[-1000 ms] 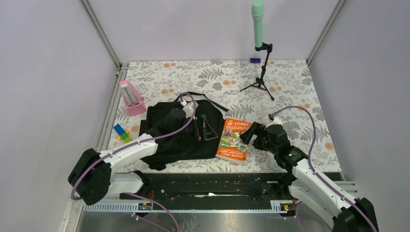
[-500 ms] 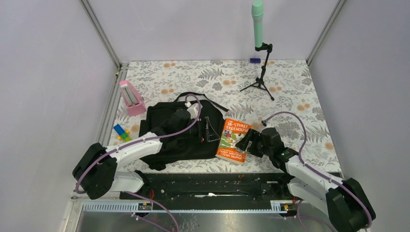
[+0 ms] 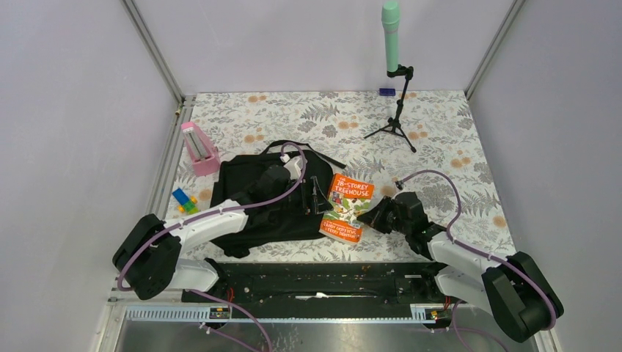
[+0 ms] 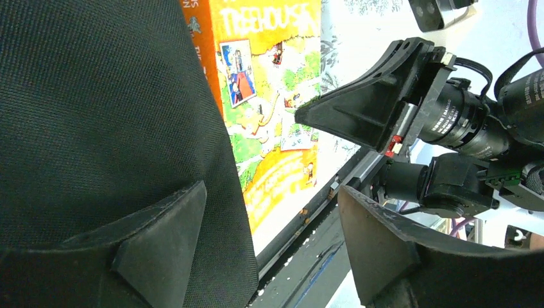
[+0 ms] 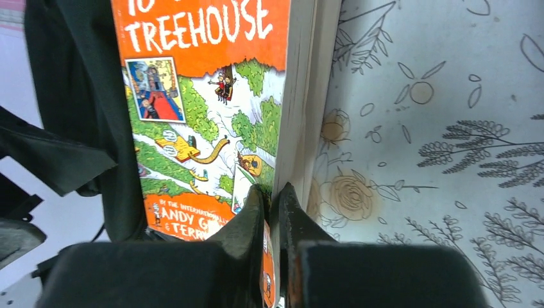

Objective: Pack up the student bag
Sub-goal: Place the book at the center of the board, then pick up the book from the center of the board.

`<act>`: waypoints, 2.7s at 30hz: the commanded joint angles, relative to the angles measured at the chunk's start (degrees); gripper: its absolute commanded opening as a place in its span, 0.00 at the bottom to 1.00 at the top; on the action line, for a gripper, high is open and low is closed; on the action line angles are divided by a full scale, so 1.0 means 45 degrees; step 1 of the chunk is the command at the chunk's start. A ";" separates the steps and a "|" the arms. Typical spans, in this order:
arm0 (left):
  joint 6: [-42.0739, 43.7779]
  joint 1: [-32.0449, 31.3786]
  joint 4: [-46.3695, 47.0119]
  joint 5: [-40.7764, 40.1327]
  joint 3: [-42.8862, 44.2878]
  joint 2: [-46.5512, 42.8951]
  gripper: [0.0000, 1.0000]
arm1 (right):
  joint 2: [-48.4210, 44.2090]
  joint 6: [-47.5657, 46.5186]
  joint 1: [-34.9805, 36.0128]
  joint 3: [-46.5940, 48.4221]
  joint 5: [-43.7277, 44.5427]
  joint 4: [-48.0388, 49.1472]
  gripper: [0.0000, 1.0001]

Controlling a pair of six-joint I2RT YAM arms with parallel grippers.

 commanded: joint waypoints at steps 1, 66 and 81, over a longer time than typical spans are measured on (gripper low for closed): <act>0.0230 -0.0060 0.0524 -0.0727 0.0200 -0.0640 0.78 | -0.0334 0.0831 0.0045 -0.0171 -0.0175 0.2318 0.00; 0.0698 -0.0216 0.3571 0.1367 0.2537 0.2721 0.00 | -0.1822 -0.1027 0.0039 -0.0189 0.0780 0.0511 0.35; 0.1831 0.0195 0.1059 0.1292 0.3625 -0.3484 0.00 | -0.7869 -0.4028 0.0001 0.2996 -0.1971 -0.2313 1.00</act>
